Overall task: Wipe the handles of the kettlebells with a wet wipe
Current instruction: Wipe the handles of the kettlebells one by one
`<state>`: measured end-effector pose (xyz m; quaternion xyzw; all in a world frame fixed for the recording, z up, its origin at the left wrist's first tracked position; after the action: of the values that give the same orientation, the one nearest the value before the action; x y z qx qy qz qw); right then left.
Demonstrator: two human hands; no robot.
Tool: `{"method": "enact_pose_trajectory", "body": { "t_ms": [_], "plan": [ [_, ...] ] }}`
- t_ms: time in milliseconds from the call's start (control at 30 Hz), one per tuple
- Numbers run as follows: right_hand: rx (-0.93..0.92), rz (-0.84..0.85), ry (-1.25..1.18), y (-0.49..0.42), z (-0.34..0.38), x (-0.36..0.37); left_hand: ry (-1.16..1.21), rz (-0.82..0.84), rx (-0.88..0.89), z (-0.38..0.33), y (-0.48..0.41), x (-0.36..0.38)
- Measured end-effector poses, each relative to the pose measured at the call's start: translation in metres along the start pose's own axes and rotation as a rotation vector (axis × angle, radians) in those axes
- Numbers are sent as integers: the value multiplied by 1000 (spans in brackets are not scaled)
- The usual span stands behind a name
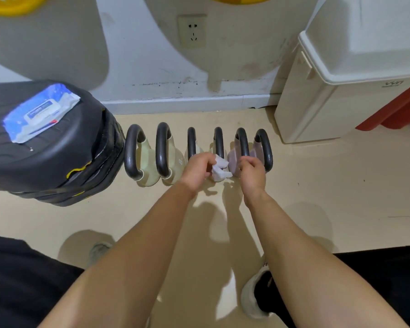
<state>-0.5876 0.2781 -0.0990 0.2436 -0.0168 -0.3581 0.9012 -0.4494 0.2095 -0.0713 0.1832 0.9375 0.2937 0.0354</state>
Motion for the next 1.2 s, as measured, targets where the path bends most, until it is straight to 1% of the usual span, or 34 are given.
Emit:
{"method": "enact_pose_trajectory", "body": {
  "t_ms": [67,100,167,233,300,367,400,467,533,567,633,700,767,800,833,900,933,967,1033,1100,1200],
  "plan": [
    [-74,130,-38,3,19,5,24,53,-23,-14,10,3],
    [-63,214,-53,4,26,7,41,93,-31,-20,12,6],
    [34,342,-103,9,31,7,45,151,-29,-33,17,15],
    [73,376,-97,8,31,0,28,136,-25,-40,14,24],
    [112,375,-138,-4,17,-12,-45,67,-7,-44,4,33],
    [229,373,-281,-14,2,-24,-86,9,-28,-39,-16,40],
    [253,405,-329,-20,-2,-28,-86,1,-55,-35,-25,45],
    [212,435,-295,-33,1,-35,-39,42,-85,-27,-44,57],
    [132,354,-186,-54,7,-41,-42,61,-39,-23,-63,67],
    [99,279,-108,-64,11,-44,-99,32,6,-20,-75,69],
    [22,128,62,-88,18,-46,-335,-123,118,-20,-96,64],
    [-71,32,327,-108,25,-41,-656,-208,189,-23,-106,62],
    [-154,-26,653,-120,29,-30,-999,-194,284,-27,-105,70],
    [-204,-64,743,-120,30,-24,-1083,-179,347,-28,-102,76],
    [-252,-95,754,-118,32,-19,-1118,-175,393,-27,-100,82],
    [-297,-97,613,-111,30,-8,-1073,-147,453,-24,-99,89],
    [-273,-70,538,-109,24,-4,-1046,-114,473,-22,-101,92],
    [-218,-37,488,-108,19,-1,-1007,-74,454,-17,-107,93],
    [-115,32,404,-111,6,0,-822,5,317,-2,-120,91],
    [-57,94,320,-118,-4,2,-624,28,189,9,-127,90],
    [64,101,105,-124,-8,10,-445,-34,70,15,-133,86]
  ]
}}
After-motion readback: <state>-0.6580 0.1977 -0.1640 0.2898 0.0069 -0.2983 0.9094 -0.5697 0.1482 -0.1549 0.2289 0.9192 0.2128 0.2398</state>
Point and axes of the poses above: each hand's wrist, its own y-axis away from the middle knuckle, its own x-axis out of the palm, z = x × y, the point moved 5 cm from there along -y, towards the middle knuckle
